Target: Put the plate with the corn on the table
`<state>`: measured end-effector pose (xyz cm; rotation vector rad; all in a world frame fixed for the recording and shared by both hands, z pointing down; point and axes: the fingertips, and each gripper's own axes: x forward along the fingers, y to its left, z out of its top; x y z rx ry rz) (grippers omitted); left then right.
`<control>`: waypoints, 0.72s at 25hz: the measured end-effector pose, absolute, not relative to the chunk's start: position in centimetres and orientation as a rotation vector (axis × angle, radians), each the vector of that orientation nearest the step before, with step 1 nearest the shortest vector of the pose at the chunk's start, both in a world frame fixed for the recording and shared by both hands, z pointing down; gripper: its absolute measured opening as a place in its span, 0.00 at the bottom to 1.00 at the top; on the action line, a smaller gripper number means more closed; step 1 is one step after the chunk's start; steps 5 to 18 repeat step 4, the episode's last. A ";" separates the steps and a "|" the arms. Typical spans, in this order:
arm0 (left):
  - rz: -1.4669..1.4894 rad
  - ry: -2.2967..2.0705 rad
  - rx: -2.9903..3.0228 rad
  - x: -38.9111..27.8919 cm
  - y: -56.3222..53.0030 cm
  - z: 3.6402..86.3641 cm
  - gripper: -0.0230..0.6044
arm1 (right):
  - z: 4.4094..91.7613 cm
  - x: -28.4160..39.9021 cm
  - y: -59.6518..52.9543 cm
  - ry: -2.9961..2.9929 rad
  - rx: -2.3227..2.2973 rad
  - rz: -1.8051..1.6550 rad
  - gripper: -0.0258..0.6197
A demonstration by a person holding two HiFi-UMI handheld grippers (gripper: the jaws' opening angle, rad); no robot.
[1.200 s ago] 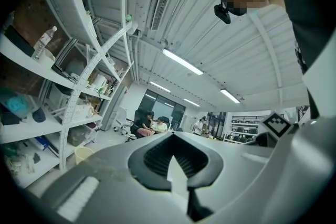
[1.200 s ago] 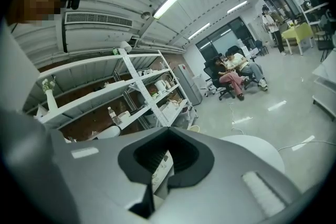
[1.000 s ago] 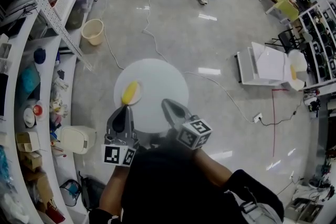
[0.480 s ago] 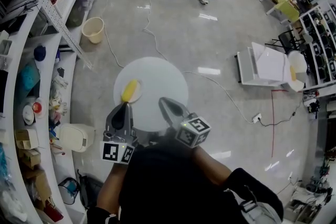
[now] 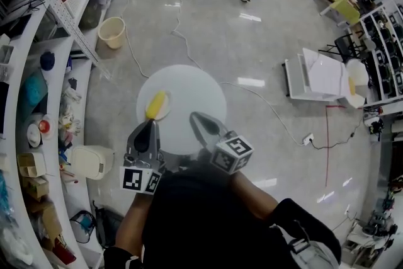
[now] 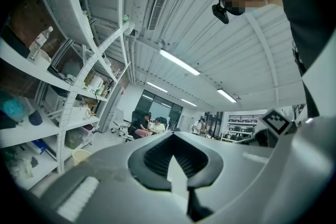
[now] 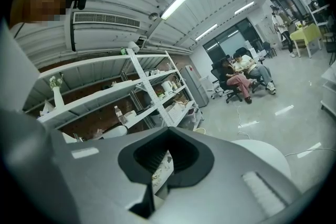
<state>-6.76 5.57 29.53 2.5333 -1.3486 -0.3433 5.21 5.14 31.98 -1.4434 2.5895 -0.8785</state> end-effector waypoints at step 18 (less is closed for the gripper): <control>-0.345 -1.345 2.537 -6.5 5.4 29.5 0.04 | 31.9 5.4 4.9 2.594 -1.443 -0.861 0.05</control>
